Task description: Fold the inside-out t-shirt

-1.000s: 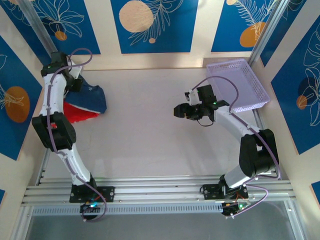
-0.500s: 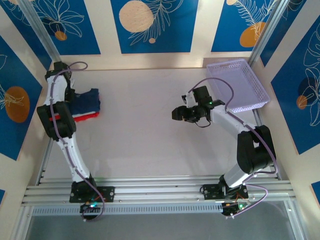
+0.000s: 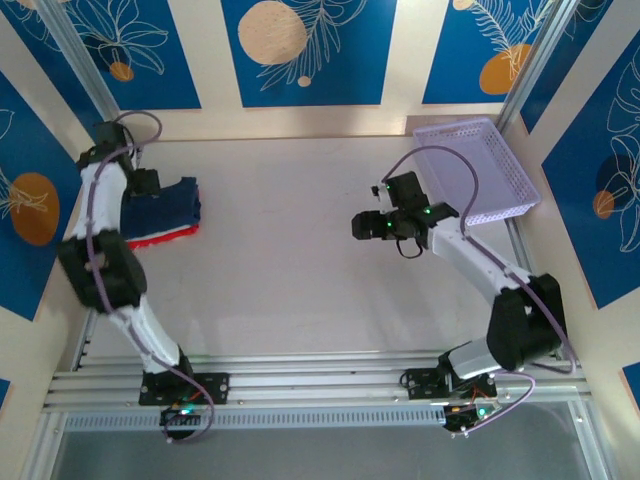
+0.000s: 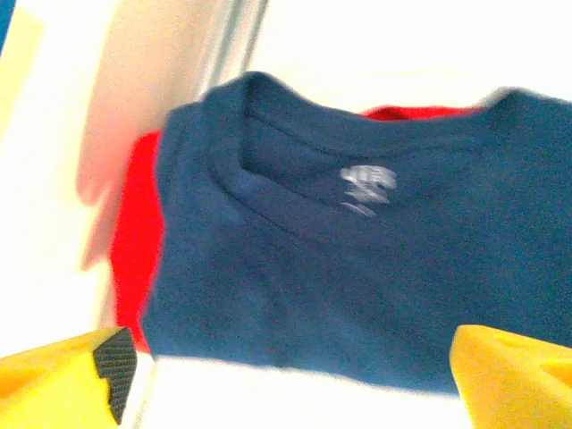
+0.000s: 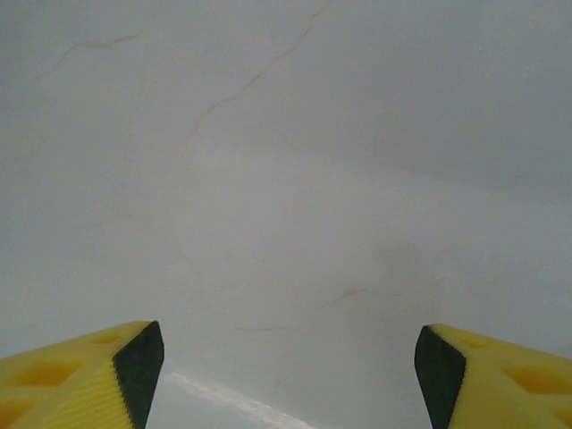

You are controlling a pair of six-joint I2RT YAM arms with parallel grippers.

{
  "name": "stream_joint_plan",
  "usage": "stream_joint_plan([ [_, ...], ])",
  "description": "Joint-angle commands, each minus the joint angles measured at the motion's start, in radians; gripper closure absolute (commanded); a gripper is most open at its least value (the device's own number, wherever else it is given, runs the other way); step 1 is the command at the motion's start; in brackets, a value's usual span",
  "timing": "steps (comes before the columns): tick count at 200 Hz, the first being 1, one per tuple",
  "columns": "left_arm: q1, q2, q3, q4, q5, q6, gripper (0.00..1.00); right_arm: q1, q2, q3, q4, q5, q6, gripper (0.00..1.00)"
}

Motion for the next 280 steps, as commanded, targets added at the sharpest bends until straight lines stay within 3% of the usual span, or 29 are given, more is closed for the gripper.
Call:
stream_joint_plan([
  [1, -0.042, -0.277, -0.339, 0.360, 0.226, -0.237, 0.03, 0.020, -0.102, -0.092, 0.078, 0.297, -0.049, 0.07],
  [10, -0.063, -0.372, -0.477, 0.481, 0.230, -0.275, 0.01, 0.019, -0.141, -0.136, 0.122, 0.354, -0.060, 0.00],
  [18, -0.094, -0.445, -0.587, 0.562, 0.184, -0.287, 0.00, 0.012, -0.168, -0.167, 0.152, 0.402, -0.063, 0.01],
  [44, -0.268, -0.616, -0.888, 0.808, -0.091, -0.198, 0.00, -0.043, -0.241, -0.268, 0.294, 0.540, -0.087, 0.01],
  [57, -0.327, -0.636, -0.984, 0.898, -0.171, -0.143, 0.00, -0.104, -0.244, -0.321, 0.393, 0.523, -0.121, 0.01],
  [82, -0.357, -0.574, -1.069, 0.971, -0.207, -0.088, 0.00, -0.197, -0.197, -0.476, 0.704, 0.428, -0.225, 0.01],
  [119, -0.362, -0.419, -1.192, 1.293, -0.130, 0.030, 0.00, -0.286, -0.057, -0.584, 0.977, 0.318, -0.251, 0.01],
  [133, -0.365, -0.394, -1.165, 1.278, -0.105, 0.044, 0.00, -0.314, -0.032, -0.626, 1.090, 0.251, -0.234, 0.01],
  [151, -0.365, -0.376, -1.225, 1.465, -0.070, 0.051, 0.00, -0.329, -0.027, -0.621, 1.090, 0.201, -0.227, 0.01],
  [177, -0.365, -0.285, -1.228, 1.566, -0.047, 0.070, 0.01, -0.350, -0.028, -0.630, 1.111, 0.116, -0.217, 0.00],
  [199, -0.365, -0.178, -1.226, 1.672, -0.039, 0.075, 0.00, -0.368, 0.032, -0.701, 1.321, 0.046, -0.189, 0.01],
  [217, -0.354, -0.188, -1.220, 1.642, -0.027, 0.064, 0.00, -0.360, 0.135, -0.714, 1.450, 0.058, -0.197, 0.01],
  [229, -0.347, -0.196, -1.214, 1.615, -0.011, 0.059, 0.00, -0.364, 0.118, -0.667, 1.320, 0.051, -0.189, 0.01],
  [280, -0.347, -0.196, -1.214, 1.616, -0.009, 0.059, 0.00, -0.384, 0.121, -0.666, 1.329, 0.033, -0.171, 0.01],
])
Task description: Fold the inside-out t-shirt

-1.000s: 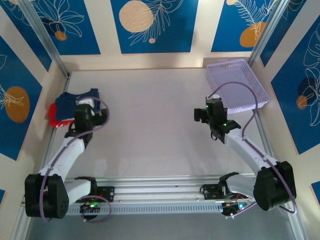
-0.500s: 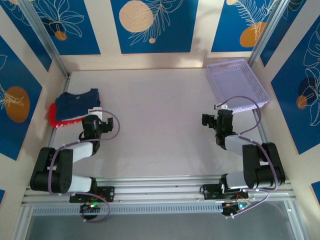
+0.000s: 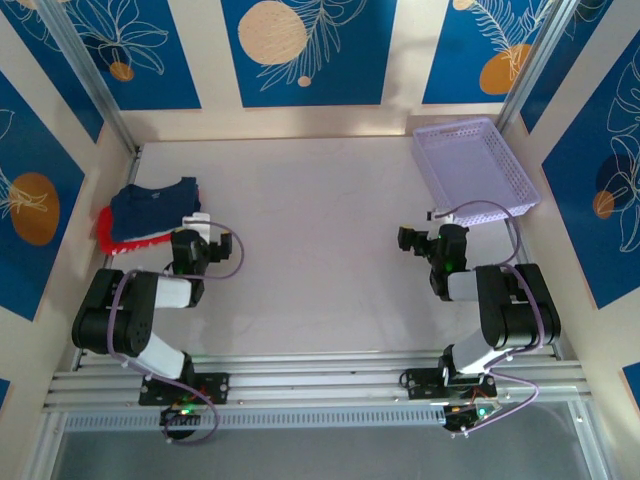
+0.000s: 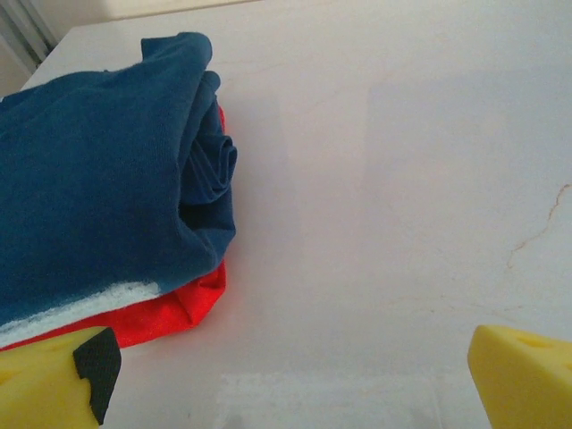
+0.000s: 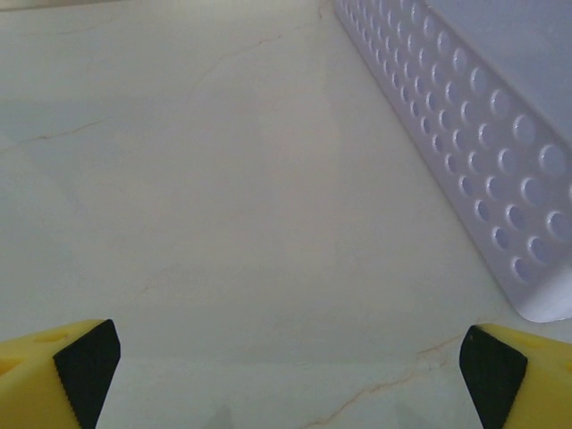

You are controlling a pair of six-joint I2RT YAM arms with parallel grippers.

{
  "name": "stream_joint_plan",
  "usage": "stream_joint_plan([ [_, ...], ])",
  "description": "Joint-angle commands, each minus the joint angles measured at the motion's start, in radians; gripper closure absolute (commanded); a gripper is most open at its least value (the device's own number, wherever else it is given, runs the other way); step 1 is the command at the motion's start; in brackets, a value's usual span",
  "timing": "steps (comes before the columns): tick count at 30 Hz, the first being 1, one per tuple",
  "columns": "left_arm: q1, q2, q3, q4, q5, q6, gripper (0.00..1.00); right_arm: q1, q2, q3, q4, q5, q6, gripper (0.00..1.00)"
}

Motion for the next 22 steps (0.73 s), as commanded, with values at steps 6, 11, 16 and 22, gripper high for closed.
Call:
stream_joint_plan([
  [6, 0.007, -0.006, 0.003, 0.040, 0.023, 0.002, 0.00, -0.004, -0.009, 0.019, 0.045, -0.022, 0.012, 0.01],
  [11, 0.007, -0.006, 0.002, 0.040, 0.023, 0.002, 0.00, -0.004, -0.008, 0.020, 0.045, -0.022, 0.011, 0.01],
  [16, 0.007, -0.006, 0.003, 0.041, 0.023, 0.002, 0.00, -0.004, -0.008, 0.021, 0.044, -0.022, 0.011, 0.01],
  [22, 0.007, -0.006, 0.003, 0.041, 0.023, 0.003, 0.00, -0.003, -0.007, 0.021, 0.042, -0.022, 0.012, 0.01],
])
